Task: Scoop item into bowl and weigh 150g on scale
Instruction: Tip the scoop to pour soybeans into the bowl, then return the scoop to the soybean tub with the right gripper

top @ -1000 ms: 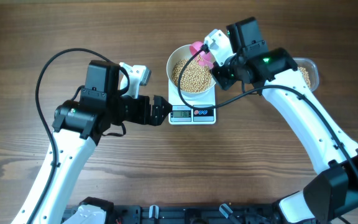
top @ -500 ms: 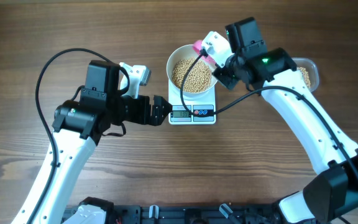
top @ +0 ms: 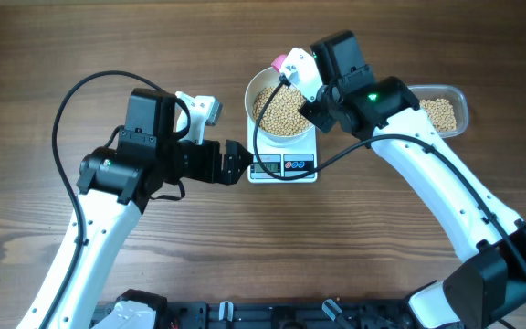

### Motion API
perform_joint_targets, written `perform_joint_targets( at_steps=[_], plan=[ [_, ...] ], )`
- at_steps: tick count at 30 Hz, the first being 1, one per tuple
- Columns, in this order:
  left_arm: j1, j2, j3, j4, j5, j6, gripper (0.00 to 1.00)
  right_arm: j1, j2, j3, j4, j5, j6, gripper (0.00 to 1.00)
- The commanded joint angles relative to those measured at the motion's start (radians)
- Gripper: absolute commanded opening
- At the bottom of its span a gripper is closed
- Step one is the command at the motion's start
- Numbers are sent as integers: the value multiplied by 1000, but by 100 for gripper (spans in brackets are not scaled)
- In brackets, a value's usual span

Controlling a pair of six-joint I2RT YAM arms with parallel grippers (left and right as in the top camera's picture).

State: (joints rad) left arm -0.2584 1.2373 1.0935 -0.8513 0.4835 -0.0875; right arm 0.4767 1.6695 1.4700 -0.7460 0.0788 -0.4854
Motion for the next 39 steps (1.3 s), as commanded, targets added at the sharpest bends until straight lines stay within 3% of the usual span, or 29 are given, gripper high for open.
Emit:
perform_joint_targets(
  at_steps=[1,3,6,8,11,17,27,39],
  plan=[
    [7,-1,20,2,-3,2,100,-4,-19,36,11,-60,126,4],
    [7,-1,20,3,-3,2,100,-37,-25,53,6,-122,181,4],
    [7,-1,20,2,-3,2,100,-180,-60,67,-16,-433,202,4],
    [7,-1,20,3,-3,2,100,-277,-77,67,-45,-533,222,4],
    [7,-1,20,3,-3,2,100,-434,-98,67,-143,-551,259,4],
    [7,-1,20,2,-3,2,100,-676,-99,67,-412,-513,168,4],
    [7,-1,20,2,-3,2,100,-749,-94,32,-403,-111,167,4],
    [7,-1,20,3,-3,2,100,-749,-74,-94,-270,-144,175,4]
  ],
)
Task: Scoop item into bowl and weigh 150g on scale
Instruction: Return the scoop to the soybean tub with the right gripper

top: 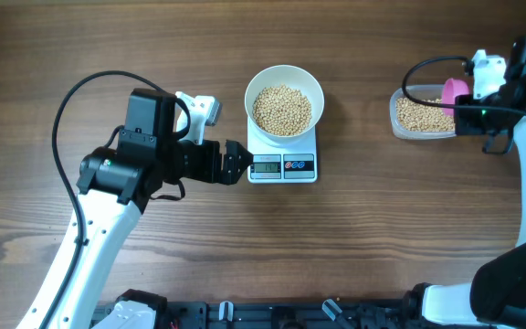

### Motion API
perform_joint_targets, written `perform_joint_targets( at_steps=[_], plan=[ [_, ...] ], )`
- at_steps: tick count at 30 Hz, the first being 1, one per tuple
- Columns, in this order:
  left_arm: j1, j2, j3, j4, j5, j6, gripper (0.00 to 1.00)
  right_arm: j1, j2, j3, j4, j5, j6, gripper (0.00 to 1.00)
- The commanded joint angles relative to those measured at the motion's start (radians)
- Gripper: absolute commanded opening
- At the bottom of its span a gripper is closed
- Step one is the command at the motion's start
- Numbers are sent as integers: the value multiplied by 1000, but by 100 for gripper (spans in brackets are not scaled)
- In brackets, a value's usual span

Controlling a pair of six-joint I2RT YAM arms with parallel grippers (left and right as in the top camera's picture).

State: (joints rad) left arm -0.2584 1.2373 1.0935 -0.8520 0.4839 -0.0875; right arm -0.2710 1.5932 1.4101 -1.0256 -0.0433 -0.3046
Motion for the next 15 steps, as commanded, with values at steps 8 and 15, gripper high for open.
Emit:
perform_joint_targets(
  at_steps=[8,15],
  plan=[
    [7,-1,20,3,-3,2,100,42,67,-95,33,-69,-6,4],
    [7,-1,20,3,-3,2,100,94,103,-95,42,-73,-5,4]
  ],
)
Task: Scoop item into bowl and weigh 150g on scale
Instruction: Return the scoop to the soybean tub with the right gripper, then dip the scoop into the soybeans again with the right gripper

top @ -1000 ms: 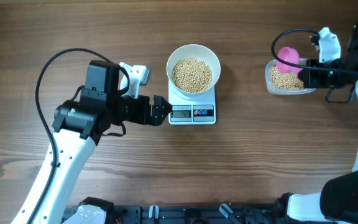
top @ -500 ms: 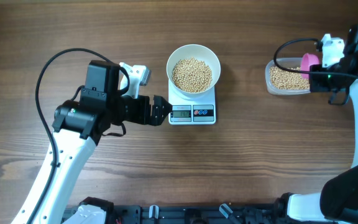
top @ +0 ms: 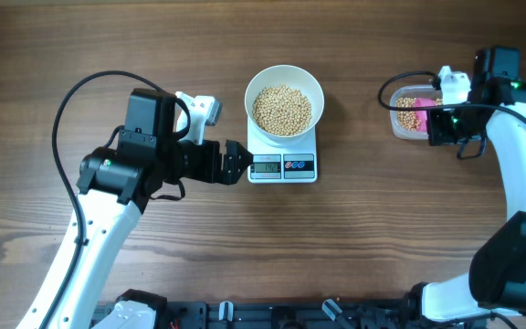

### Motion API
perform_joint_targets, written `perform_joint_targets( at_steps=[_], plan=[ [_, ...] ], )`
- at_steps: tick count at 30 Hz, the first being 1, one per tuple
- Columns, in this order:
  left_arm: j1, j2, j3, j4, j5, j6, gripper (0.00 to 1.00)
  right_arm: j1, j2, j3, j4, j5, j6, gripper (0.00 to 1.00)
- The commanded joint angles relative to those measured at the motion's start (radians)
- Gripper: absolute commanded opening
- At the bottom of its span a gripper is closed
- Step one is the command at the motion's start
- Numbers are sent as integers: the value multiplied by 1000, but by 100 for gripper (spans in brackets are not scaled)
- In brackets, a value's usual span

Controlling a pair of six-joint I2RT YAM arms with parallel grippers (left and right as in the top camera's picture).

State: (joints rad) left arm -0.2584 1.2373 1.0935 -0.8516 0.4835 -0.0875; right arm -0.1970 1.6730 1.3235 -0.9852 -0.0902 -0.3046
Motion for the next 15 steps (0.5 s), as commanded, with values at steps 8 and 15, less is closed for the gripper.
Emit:
perform_joint_targets(
  at_steps=[8,15],
  plan=[
    [7,-1,20,3,-3,2,100,11,24,-8,5,-103,56,4],
    [7,-1,20,3,-3,2,100,-39,21,-7,5,-103,101,5]
  ],
)
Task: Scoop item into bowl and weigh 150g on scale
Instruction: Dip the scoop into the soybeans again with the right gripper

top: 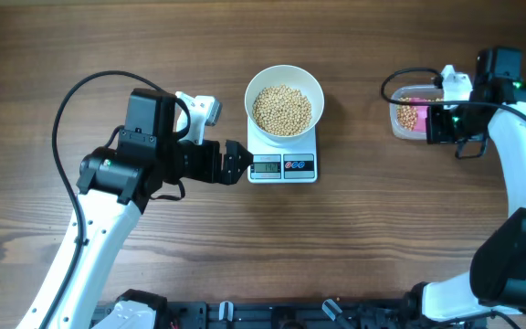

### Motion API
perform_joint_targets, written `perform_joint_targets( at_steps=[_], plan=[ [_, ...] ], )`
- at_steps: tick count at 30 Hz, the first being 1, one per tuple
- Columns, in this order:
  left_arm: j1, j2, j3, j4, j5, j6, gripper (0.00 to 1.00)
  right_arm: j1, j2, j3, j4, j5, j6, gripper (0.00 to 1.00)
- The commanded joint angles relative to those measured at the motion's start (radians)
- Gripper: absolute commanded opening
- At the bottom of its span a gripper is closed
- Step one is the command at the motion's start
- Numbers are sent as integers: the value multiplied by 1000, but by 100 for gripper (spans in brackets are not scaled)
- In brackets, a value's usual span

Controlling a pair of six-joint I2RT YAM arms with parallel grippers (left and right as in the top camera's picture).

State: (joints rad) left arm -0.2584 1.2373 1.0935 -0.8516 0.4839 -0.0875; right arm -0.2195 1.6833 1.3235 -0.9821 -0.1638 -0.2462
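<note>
A white bowl (284, 80) heaped with tan beans (283, 108) stands on a small white scale (283, 167) at the table's middle. My left gripper (242, 163) lies just left of the scale, its dark fingers drawn together to a point at the scale's edge. At the far right a clear tub (396, 111) holds more beans. My right gripper (432, 117) sits at the tub's right side, shut on a pink scoop (417, 99) that dips into the tub. Most of the scoop is hidden by the wrist.
The left arm's black cable (89, 87) loops over the table's left side. A second cable (400, 80) arcs over the tub from the right wrist. Bare wooden tabletop (354, 238) lies between scale and tub.
The right gripper has hardly shifted over the tub. The pink scoop now shows along the tub's upper edge as well as among the beans. The left arm is unchanged.
At first my right gripper held the pink scoop over the bowl on the scale. Then it was out at the far right beyond the tub, scoop still held. After that it stood over the tub with the scoop in the beans, as now. The left arm never moved.
</note>
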Motion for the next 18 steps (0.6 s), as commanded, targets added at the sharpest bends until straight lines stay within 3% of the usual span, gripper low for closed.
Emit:
perform_joint_targets(
  at_steps=[1,7,12,18],
  plan=[
    [7,-1,20,3,-3,2,100,-26,9,-6,2,-37,60,4],
    [7,-1,20,3,-3,2,100,-76,7,-6,-6,-158,74,4],
    [7,-1,20,3,-3,2,100,-209,8,-6,-6,-452,75,4],
    [7,-1,20,3,-3,2,100,-330,8,-6,-42,-491,99,4]
  ],
)
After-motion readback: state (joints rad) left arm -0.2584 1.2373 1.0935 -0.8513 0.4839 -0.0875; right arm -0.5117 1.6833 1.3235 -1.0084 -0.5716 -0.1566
